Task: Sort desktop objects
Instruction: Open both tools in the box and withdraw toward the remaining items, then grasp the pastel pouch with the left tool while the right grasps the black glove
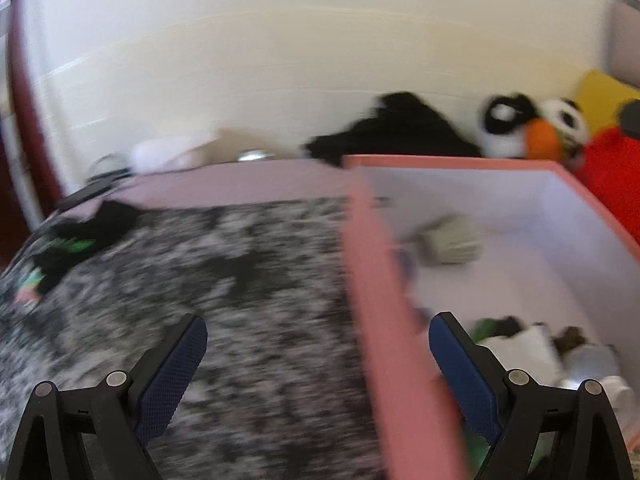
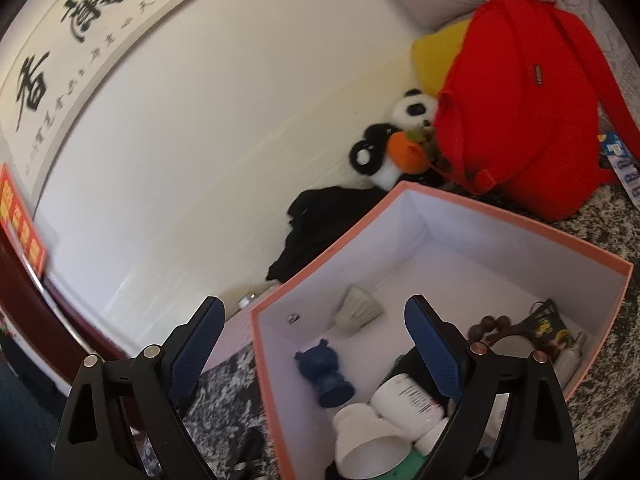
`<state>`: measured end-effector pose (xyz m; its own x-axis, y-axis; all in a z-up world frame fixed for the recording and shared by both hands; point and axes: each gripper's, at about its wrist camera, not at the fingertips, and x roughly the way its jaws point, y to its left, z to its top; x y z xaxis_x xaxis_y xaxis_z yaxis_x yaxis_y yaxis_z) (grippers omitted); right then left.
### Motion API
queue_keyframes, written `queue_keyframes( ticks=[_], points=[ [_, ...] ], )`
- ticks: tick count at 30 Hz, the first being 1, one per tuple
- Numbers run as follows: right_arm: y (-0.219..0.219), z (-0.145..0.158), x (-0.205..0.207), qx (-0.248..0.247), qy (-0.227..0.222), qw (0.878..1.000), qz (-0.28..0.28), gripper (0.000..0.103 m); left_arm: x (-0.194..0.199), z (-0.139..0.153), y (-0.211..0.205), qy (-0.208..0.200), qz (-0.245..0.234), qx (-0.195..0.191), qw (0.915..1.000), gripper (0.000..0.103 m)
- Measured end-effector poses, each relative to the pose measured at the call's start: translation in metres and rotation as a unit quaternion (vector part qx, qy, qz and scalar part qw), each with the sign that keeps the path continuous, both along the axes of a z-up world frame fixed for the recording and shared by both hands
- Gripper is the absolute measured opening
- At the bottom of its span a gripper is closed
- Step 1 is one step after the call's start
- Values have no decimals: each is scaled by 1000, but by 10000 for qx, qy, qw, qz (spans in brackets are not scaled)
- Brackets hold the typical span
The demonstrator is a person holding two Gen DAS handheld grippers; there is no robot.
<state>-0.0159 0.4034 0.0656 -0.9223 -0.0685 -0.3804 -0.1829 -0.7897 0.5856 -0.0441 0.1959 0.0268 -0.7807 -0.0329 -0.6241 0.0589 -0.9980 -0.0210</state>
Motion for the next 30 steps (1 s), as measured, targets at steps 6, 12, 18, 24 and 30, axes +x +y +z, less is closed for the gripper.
queue_keyframes(
  ticks=[6,12,18,24,30],
  points=[
    [-61,13,5,461,189,9974,529,94,22,-30,-82,-136,683,-276,9972,95],
    [-156,7,10,989,294,9819,1589,97,26,-55,-181,-80,1204,-622,9907,95],
    [-259,-42,-11,1362,-271,9514,2749,97,-11,-71,-290,-304,1773,-335,9831,95],
    [-337,-83,-66,1364,-682,9245,3493,97,-65,-95,-376,-566,2004,529,9767,95],
    [-414,-124,-205,189,-1361,9183,3712,97,-114,-146,-402,-1199,1885,497,9735,102]
  ],
)
